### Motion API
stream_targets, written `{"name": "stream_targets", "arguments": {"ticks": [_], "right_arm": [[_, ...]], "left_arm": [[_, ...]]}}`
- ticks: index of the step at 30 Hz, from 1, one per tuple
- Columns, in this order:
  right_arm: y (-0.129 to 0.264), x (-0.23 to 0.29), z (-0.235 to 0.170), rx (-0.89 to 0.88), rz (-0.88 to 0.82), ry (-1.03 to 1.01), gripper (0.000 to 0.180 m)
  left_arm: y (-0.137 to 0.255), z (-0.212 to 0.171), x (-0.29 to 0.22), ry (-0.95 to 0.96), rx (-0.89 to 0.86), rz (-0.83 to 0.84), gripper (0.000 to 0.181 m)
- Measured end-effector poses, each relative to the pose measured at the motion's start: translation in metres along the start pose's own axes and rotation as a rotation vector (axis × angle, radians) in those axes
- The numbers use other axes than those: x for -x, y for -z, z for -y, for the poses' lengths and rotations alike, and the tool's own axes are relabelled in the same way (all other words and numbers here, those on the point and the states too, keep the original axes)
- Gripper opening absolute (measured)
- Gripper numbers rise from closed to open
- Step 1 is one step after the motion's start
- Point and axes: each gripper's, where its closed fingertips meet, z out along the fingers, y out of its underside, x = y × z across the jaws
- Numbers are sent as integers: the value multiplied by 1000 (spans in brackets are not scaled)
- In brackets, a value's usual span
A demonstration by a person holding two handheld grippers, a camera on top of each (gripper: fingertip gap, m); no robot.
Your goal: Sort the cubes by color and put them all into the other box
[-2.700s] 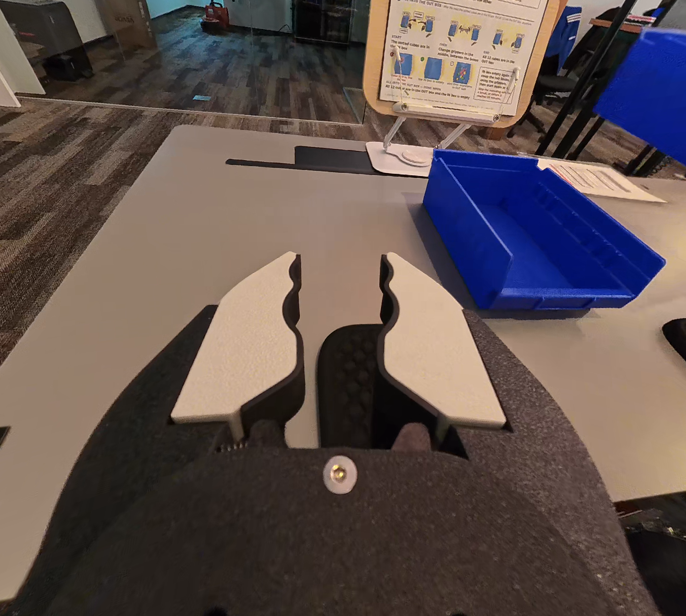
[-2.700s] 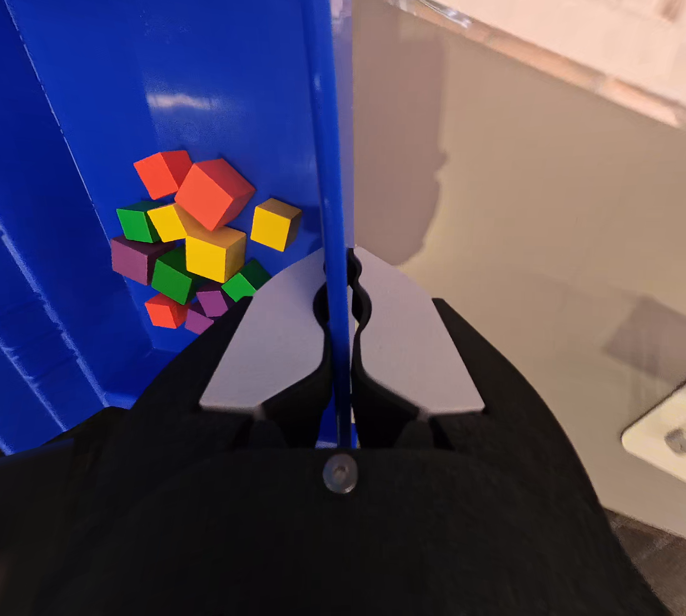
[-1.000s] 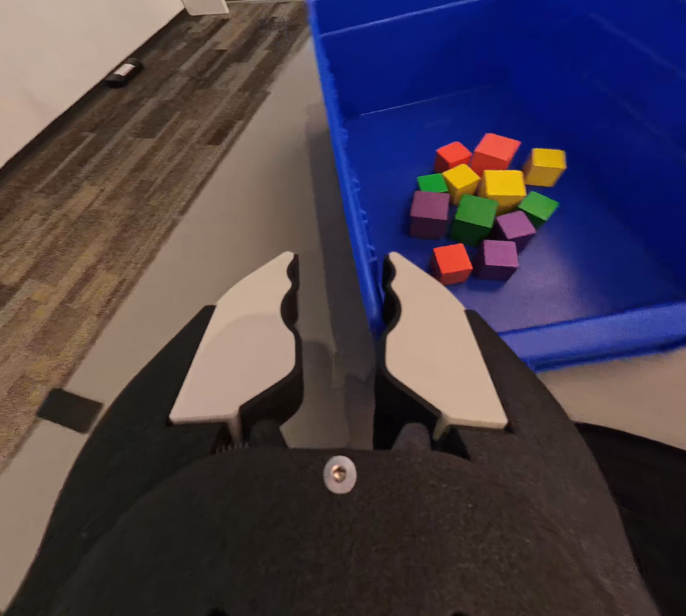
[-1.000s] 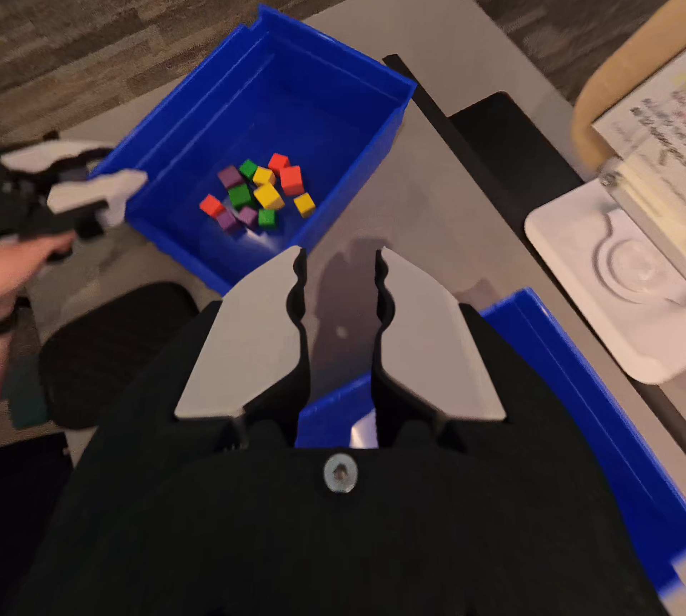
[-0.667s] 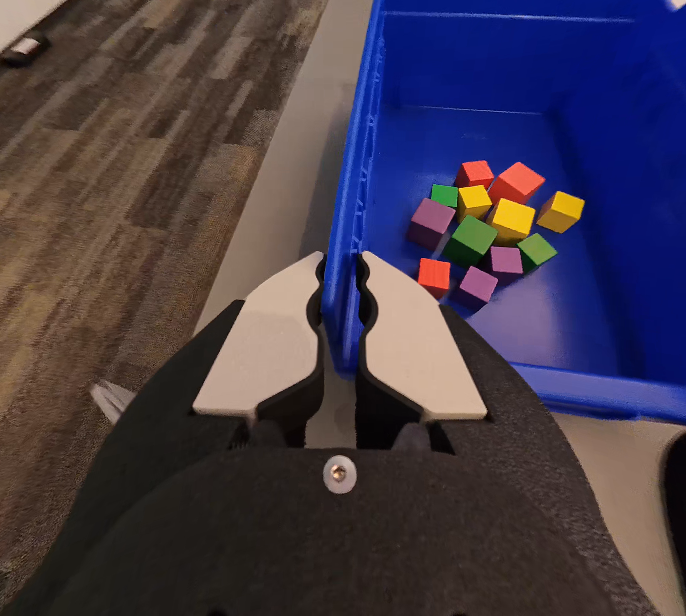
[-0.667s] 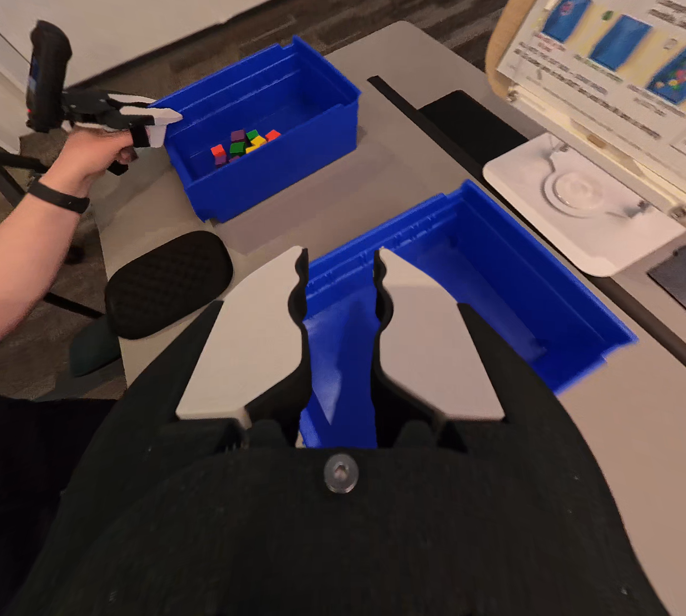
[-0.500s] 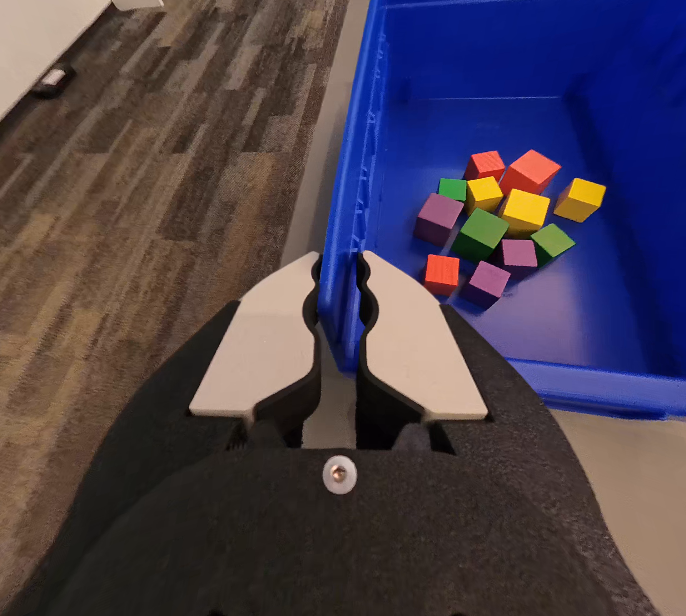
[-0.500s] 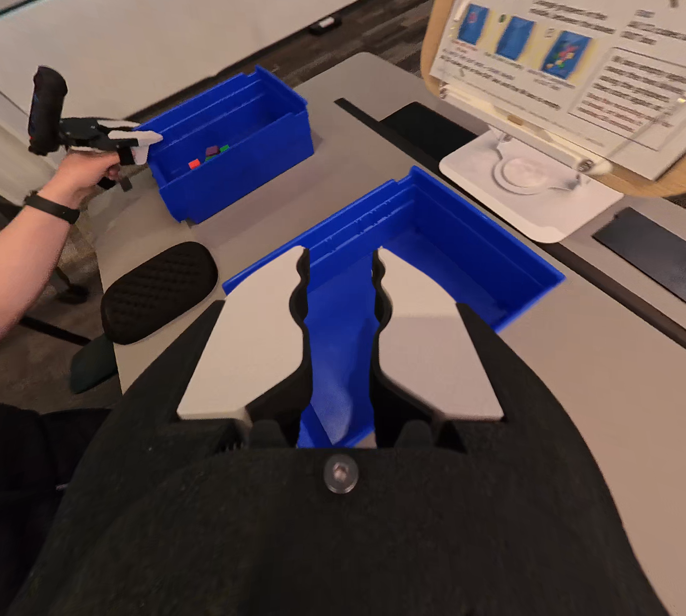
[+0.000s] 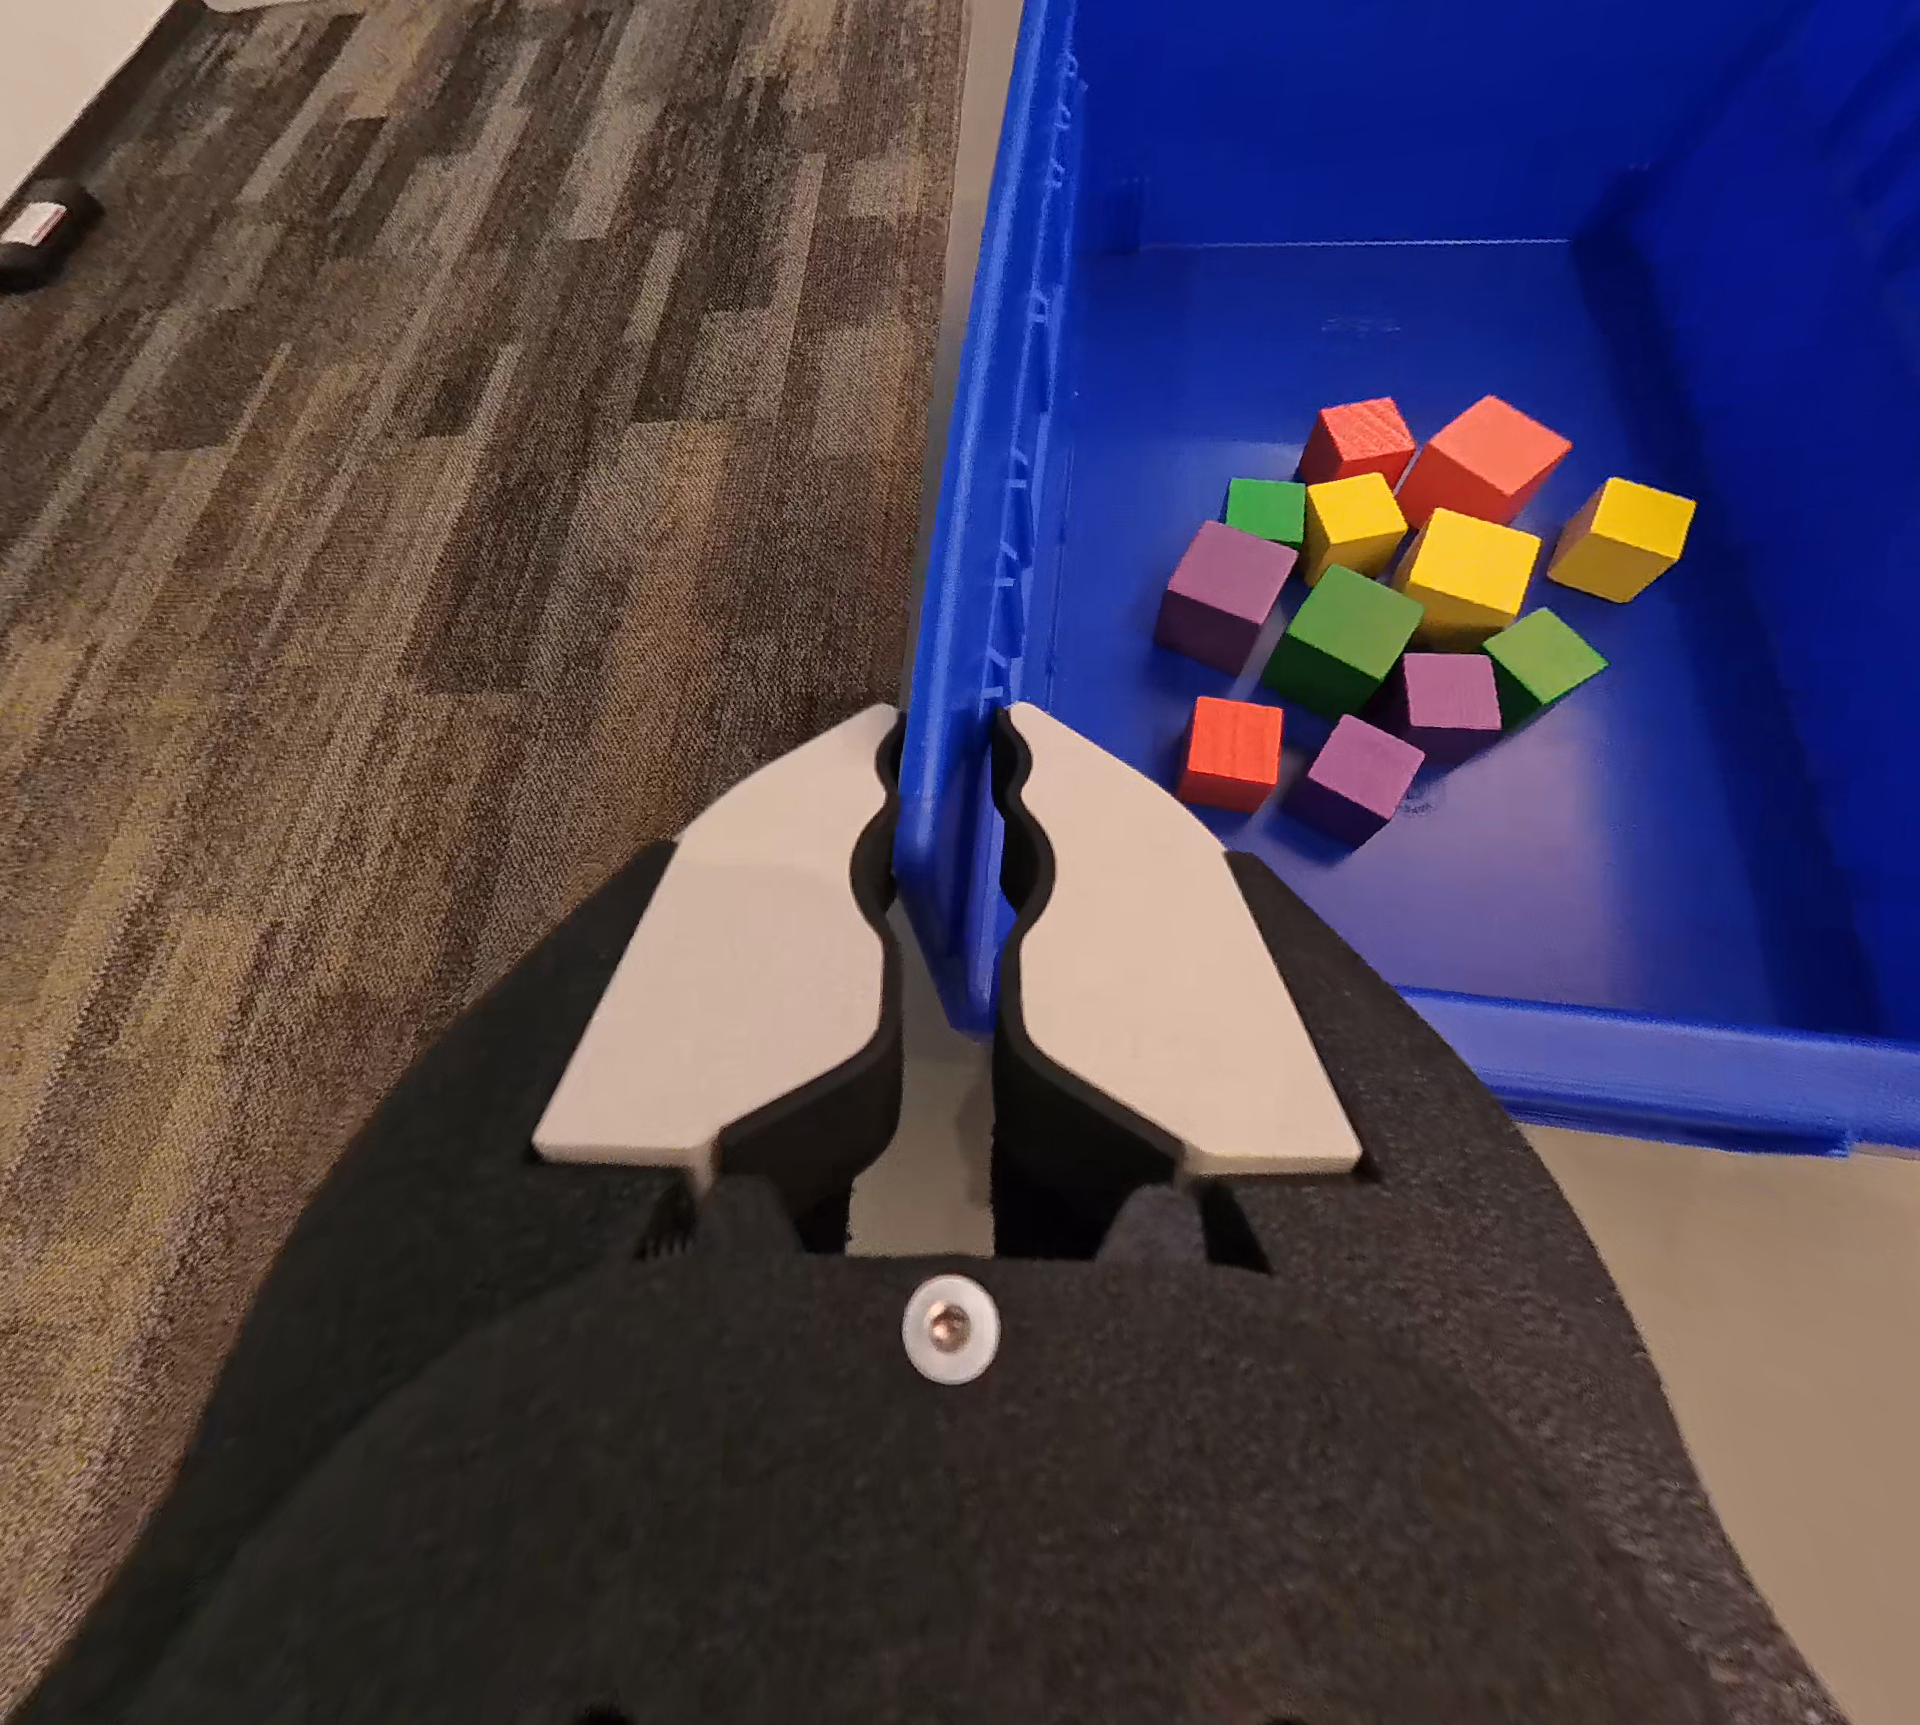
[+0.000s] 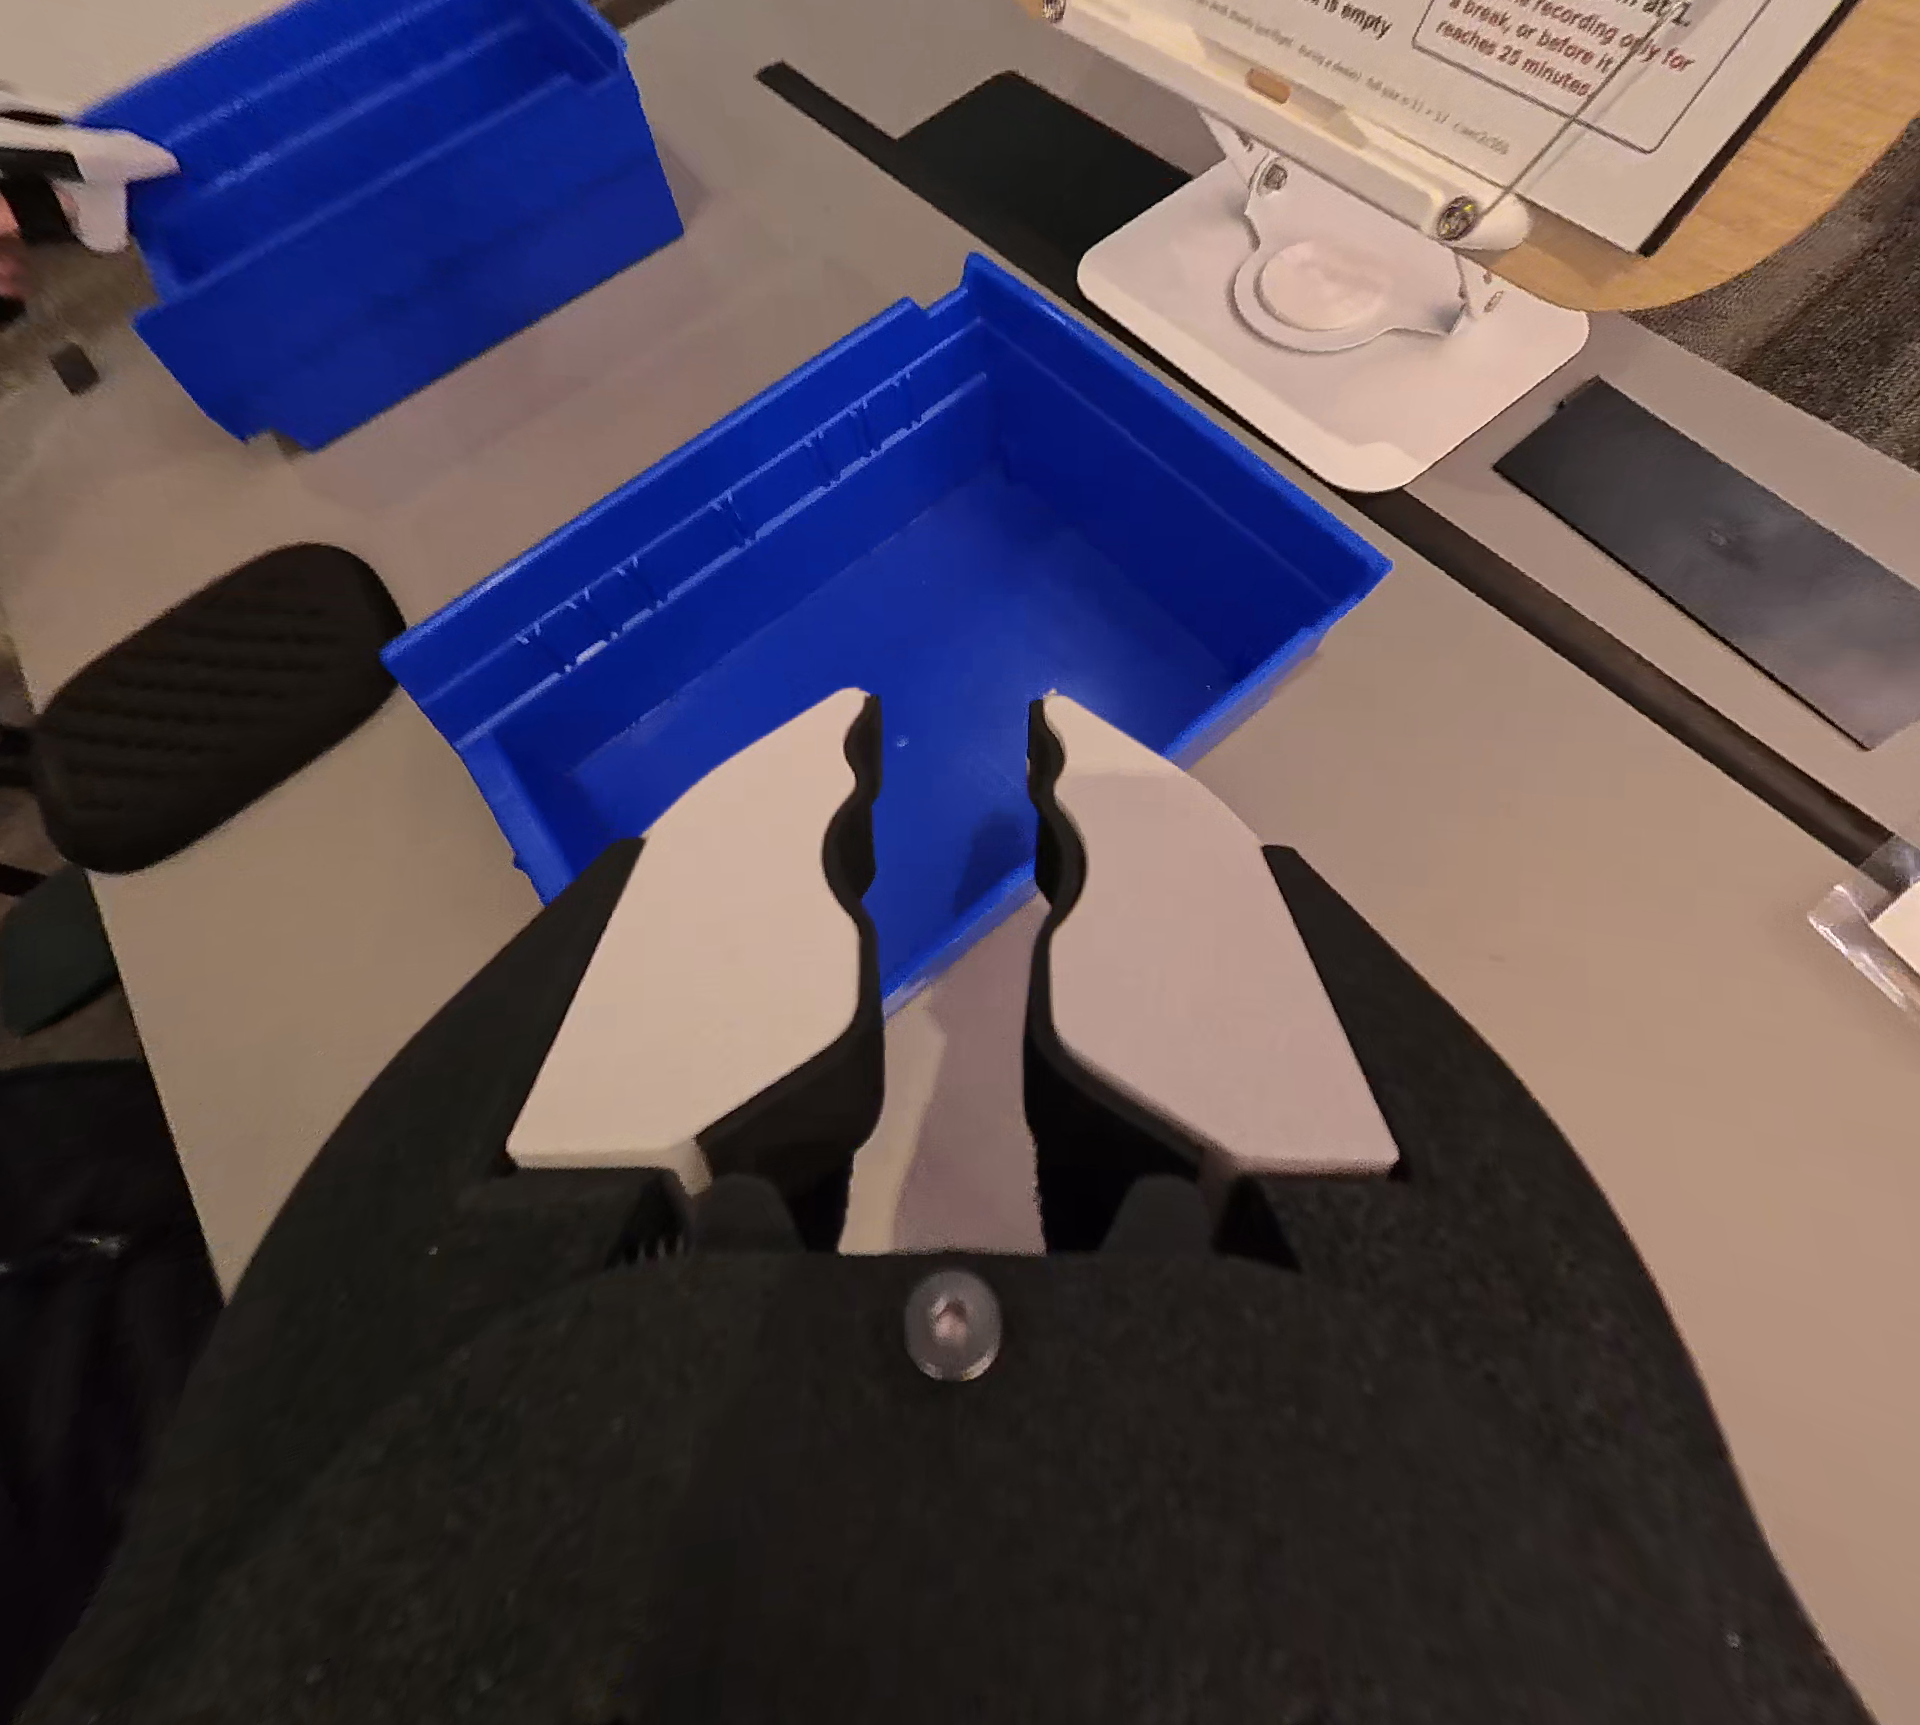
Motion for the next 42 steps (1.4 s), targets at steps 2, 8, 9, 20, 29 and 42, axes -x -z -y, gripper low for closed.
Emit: {"name": "stream_targets", "arguments": {"ticks": [2,8,9,20,29,42], "right_arm": [[-6,0,-4,33,-8,13,27],[-16,-4,-14,90,-20,-32,27],[-17,-7,-17,101,-32,-46,28],[-34,-51,-60,299,-371,-297,60],[-98,-35,-117,605,-266,-334,21],[16,-147,-167,503,-376,-579,6]], "left_arm": [[1,-1,-1,2,3,10,15],[4,-1,-4,-22,-26,27,15],[4,-1,-3,-46,-44,40,17],[63,41,-17,-130,-281,253,69],[112,31,-119,-96,-374,151,70],[161,48,-178,121,-515,-226,55]]}}
